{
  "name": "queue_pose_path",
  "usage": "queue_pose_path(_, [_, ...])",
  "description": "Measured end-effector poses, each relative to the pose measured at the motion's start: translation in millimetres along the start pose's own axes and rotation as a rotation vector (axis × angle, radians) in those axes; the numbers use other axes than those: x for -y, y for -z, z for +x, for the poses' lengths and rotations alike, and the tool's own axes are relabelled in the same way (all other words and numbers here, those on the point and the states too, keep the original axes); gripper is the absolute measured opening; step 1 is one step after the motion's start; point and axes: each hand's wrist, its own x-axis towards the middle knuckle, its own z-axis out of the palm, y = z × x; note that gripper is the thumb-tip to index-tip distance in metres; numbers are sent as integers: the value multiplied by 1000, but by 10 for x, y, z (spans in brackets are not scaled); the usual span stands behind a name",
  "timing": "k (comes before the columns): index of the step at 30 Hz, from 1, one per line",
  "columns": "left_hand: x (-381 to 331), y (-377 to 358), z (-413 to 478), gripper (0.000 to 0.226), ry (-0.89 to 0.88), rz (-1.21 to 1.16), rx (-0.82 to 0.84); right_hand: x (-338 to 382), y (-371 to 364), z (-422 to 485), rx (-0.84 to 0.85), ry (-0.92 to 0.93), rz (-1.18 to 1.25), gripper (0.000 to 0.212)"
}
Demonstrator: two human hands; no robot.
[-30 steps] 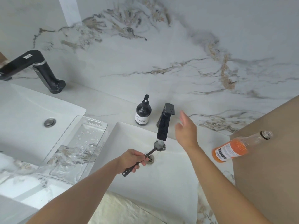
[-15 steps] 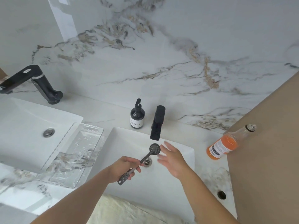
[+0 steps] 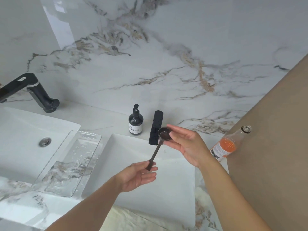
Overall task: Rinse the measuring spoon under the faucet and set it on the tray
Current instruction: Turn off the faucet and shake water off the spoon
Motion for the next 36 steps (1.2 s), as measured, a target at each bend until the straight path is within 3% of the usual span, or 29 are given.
queue_pose_path(8, [-41,-212,53,35,-39,-144,-42,125,-53,-188,53,72,-96,36])
queue_pose_path(14, [-73,-252,49,31,-32,-62,-63,88,17,-240,104,101,-8,46])
queue_pose_path(16, [-68,-296,29,36,39,28,-56,-73,24,-256,72,60,-15,42])
queue_pose_path(19, [-30,-395,-10,48,182,257,-28,-404,66,-305,1,5,-186,14])
queue_pose_path(21, [34,-455,-17,56,230,350,-30,-565,139,-323,-116,-25,-240,5])
queue_pose_path(24, [154,-498,6,63,165,328,-112,-702,313,-291,-358,-27,-331,3])
queue_pose_path(27, [304,-574,16,42,142,458,-133,-818,458,-261,-418,-56,-313,6])
queue_pose_path(29, [419,-656,50,22,145,770,-210,-953,545,-269,-415,-169,-327,9])
queue_pose_path(31, [521,-725,115,18,129,1109,-375,-1097,625,-306,-430,-315,-308,14])
queue_pose_path(34, [660,-780,192,17,146,958,-426,-1226,735,-331,-433,-383,-121,10])
queue_pose_path(36, [701,-799,200,21,147,978,-467,-1247,783,-338,-394,-381,-124,7])
